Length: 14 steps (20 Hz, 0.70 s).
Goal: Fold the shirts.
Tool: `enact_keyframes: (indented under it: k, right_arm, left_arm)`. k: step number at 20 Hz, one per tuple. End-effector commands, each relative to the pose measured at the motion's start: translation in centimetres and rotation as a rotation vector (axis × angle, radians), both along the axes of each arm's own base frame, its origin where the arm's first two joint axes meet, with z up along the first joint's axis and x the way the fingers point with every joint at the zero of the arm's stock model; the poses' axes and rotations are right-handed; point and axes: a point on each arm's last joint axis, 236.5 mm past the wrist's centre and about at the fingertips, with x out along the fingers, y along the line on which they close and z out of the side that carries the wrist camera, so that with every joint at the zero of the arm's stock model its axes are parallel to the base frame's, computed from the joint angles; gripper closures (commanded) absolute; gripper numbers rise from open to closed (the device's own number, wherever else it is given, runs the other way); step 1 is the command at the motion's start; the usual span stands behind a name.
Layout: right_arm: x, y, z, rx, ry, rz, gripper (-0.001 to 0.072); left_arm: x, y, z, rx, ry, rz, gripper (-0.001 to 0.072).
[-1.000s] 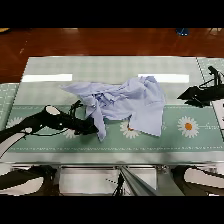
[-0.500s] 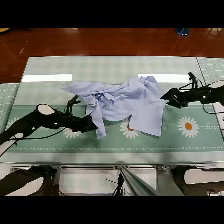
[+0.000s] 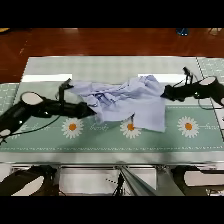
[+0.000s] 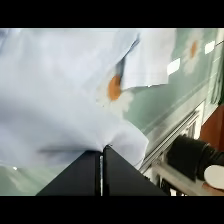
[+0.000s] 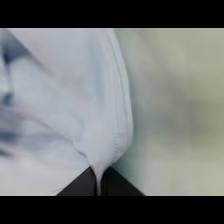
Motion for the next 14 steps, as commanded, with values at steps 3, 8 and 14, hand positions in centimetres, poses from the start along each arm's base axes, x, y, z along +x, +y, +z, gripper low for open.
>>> enact_keyframes:
  k: [3,8,14]
  right_arm:
    - [1.1,-0.4,21.5,-0.103,-0.482,0.039,0.069]
    - [-7.6,0.6,47.1,-0.181,-1.081,-0.078,0.069]
    - [-21.0,2.8,59.0,-0.148,-1.377,-0.168,0.069]
  left_arm:
    - [4.9,4.0,18.9,-0.044,-0.483,0.066,0.0685]
    - [-0.1,8.2,39.3,0.006,-1.038,0.184,0.0685]
    - [-10.1,11.3,49.4,0.262,-1.402,0.373,0.0685]
